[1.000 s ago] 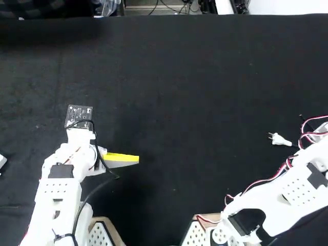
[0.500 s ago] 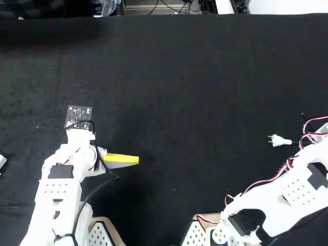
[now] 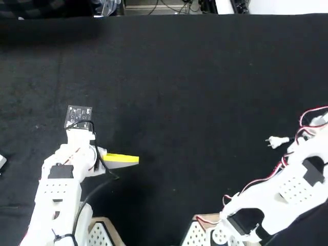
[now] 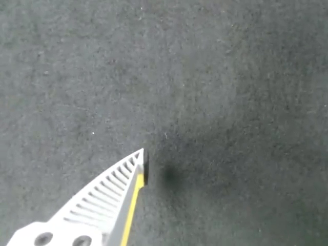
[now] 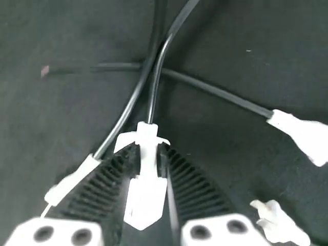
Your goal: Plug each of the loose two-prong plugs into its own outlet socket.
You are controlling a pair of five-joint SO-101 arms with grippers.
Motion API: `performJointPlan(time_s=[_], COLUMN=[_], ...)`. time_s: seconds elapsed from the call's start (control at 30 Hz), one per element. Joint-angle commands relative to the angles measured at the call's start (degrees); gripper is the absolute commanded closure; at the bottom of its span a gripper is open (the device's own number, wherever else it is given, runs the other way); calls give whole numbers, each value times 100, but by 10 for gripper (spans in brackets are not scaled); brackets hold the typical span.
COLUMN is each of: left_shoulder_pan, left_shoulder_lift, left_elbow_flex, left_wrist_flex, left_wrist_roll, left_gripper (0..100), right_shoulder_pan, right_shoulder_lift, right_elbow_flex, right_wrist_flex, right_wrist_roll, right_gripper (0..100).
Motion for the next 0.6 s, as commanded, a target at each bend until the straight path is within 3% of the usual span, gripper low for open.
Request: performJointPlan(time_s=[0.0, 0.13, 0.4, 0.57], left_shoulder_pan=[-40, -40, -40, -40], left_shoulder_lift=[0, 0, 0, 0], left_elbow_flex=[-22, -22, -22, -22], left_wrist_flex=[-123, -123, -123, -132], left_wrist_roll=[-44, -44, -44, -44], left_gripper=[286, 286, 286, 286], right_shoulder_pan=[-202, -167, -167, -237], right_shoulder_lift=[-48, -48, -75, -66], right_elbow_flex=[-374, -365, -338, -321], right_wrist_flex=[475, 765, 1020, 1301], right_wrist_roll=[448, 862, 1187, 1152], right_gripper=[970, 939, 628, 631])
